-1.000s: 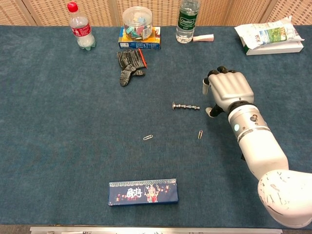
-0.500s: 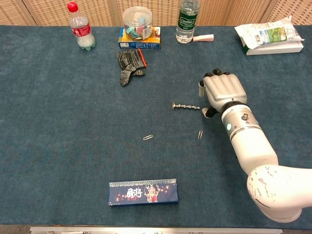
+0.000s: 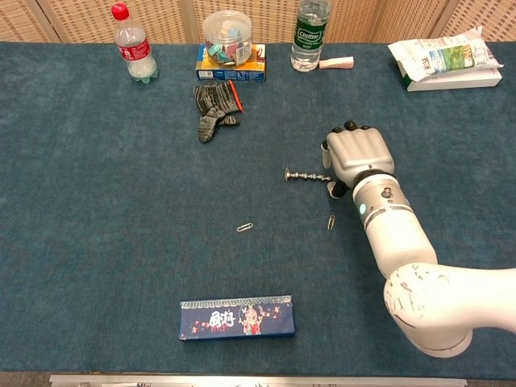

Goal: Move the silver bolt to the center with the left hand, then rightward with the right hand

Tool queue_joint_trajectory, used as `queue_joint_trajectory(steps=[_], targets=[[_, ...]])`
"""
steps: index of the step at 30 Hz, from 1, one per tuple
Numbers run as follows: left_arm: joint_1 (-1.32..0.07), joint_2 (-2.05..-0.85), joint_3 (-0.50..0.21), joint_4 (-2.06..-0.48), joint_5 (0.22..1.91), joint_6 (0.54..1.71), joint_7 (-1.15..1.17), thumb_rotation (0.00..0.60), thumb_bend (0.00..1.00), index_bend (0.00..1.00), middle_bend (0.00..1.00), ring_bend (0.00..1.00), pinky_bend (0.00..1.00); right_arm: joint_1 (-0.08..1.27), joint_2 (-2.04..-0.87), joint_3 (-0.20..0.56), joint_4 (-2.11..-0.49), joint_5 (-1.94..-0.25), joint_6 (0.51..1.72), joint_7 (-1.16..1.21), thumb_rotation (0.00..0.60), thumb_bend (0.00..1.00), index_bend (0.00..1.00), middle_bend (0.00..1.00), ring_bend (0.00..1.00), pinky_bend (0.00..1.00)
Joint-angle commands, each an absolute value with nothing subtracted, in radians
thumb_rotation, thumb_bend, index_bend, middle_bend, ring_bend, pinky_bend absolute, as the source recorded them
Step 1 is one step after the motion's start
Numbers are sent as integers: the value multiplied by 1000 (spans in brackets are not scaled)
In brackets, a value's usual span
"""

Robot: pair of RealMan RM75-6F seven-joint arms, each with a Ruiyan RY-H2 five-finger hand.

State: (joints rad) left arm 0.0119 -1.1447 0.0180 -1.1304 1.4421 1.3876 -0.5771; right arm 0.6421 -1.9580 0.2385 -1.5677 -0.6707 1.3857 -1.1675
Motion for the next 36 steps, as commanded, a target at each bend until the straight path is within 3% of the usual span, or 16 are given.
queue_joint_trajectory(steps=[1,36], targets=[[15,-1149,18,-1122,1443,1386,-586,600,205,193,0,0,0,649,-1966,242,-1556,-661,1386,-1171,600,282,441,171,50,143],[37,-1185,18,-1027,1462,1387,-674,600,205,193,0,0,0,695,-2038,257,-1441,-628,1383,-1170,600,313,482,171,42,143]])
